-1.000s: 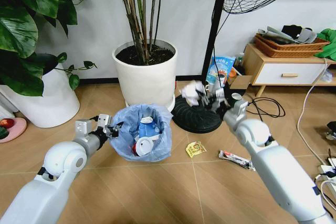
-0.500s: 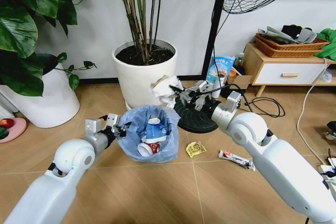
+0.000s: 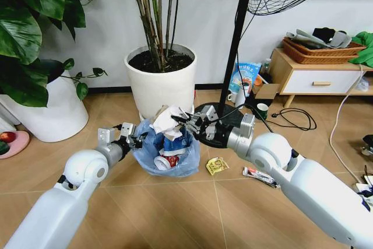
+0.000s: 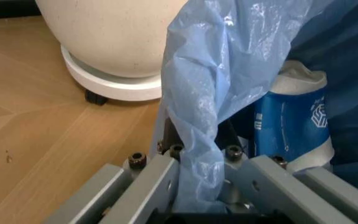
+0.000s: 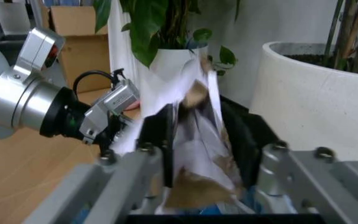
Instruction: Pick up the trash bin and place the garbage on the floor into it.
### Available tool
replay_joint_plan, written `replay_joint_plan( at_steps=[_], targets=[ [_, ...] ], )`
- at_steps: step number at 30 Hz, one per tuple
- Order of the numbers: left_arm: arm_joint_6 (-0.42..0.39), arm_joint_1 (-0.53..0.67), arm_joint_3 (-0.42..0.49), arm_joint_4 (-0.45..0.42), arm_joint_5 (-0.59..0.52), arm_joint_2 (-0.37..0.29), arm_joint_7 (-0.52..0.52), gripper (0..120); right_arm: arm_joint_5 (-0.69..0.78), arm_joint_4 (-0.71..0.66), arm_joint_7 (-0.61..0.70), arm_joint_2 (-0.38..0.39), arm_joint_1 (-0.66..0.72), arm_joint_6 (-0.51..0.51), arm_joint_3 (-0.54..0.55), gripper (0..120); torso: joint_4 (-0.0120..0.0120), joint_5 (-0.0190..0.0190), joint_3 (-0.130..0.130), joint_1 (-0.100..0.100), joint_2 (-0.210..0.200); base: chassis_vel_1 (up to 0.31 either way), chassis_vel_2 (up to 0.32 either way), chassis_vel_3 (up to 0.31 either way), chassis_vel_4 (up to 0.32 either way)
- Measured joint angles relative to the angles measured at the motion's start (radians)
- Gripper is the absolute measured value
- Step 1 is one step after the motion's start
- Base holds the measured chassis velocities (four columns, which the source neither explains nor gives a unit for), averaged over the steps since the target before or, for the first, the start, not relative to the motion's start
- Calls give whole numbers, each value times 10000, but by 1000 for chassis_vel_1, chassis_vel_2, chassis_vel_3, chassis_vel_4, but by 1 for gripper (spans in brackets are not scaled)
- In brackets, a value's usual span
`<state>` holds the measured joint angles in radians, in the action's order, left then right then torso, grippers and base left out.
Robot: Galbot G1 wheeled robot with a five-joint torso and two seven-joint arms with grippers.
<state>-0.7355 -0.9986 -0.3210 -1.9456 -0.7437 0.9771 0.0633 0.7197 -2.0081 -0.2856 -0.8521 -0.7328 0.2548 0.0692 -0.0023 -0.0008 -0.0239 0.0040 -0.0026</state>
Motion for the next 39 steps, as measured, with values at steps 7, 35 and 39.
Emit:
replay_joint_plan(
  at_steps=[7, 35, 39],
  targets=[
    [0, 58, 47, 9, 0, 45, 11, 0, -49, 39, 48, -28, -25, -29, -35, 55, 0, 0, 0, 0, 0, 0, 0, 0, 0],
    [1, -630, -932, -366, 30, -14, 132, 0, -234, 1591, 1516, 568, -2735, -303, -2863, 100, 3, -3, 0, 0, 2, 0, 0, 0, 0],
    [1, -629, -928, -403, 34, 32, 158, 0, -390, 2243, 2017, 149, -3368, -184, -3020, 100, -3, -1, 0, 0, 2, 0, 0, 0, 0]
  ],
)
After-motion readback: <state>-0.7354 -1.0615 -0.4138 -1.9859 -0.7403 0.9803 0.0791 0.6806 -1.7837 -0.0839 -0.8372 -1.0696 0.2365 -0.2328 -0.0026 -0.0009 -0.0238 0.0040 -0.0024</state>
